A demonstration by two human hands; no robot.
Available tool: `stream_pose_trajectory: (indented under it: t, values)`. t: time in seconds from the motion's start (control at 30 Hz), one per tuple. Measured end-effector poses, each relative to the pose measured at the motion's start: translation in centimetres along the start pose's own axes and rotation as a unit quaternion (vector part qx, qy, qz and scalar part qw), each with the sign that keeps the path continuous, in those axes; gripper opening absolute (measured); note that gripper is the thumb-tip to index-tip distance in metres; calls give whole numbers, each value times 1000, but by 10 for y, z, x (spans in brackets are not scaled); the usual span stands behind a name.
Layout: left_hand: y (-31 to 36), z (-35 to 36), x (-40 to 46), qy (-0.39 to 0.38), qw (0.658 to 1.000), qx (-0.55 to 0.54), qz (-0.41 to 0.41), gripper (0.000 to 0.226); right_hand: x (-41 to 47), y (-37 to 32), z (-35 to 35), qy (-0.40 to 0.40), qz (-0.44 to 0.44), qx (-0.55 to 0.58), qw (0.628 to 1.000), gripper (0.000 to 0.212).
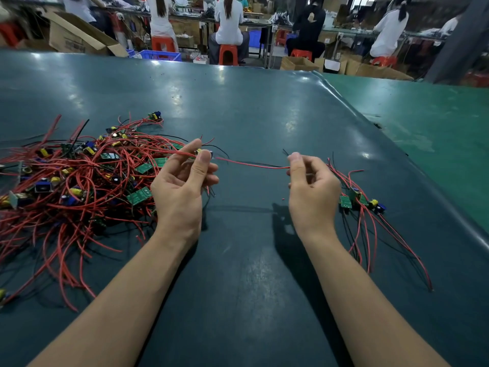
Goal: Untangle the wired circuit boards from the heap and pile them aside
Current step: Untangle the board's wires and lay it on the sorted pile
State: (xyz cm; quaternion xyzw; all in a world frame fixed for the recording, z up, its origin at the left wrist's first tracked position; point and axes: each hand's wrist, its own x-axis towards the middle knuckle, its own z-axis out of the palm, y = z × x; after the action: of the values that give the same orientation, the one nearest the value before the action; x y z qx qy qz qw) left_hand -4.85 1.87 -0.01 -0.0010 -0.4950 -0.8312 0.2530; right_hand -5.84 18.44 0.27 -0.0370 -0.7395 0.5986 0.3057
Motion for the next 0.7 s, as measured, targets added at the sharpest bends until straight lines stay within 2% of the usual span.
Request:
stream_pose_trajectory:
  t: [0.1, 0.2, 0.27, 0.33, 0.47, 0.53, 0.63, 0.7]
  values:
    - [2, -1, 2, 14, 999, -22, -27, 20, 8, 0, -5, 96, 46, 59, 993, 20]
    - [5, 0, 1, -6, 997, -32, -77, 21, 16, 2, -10, 101, 171, 137, 970, 28]
    - [5, 2, -2, -56, 989, -55, -128, 27, 16, 3, -9, 39, 237, 158, 958, 27]
    - [4, 5, -6, -119, 976, -61, -169, 22, 12, 1, -6, -76, 258, 159, 950, 24]
    - [0, 6, -17, -236, 948, 55, -208, 31, -2, -7, -2, -335, 276, 165, 885, 36]
    - [-2, 4, -20, -284, 925, 89, -236, 35, -4, -8, -4, -390, 274, 155, 865, 39]
    - [-1, 4, -20, -315, 909, 121, -246, 45, -3, -7, -9, -409, 268, 145, 860, 44]
    - [0, 5, -20, -313, 910, 131, -238, 50, -3, -8, -10, -403, 257, 151, 865, 28]
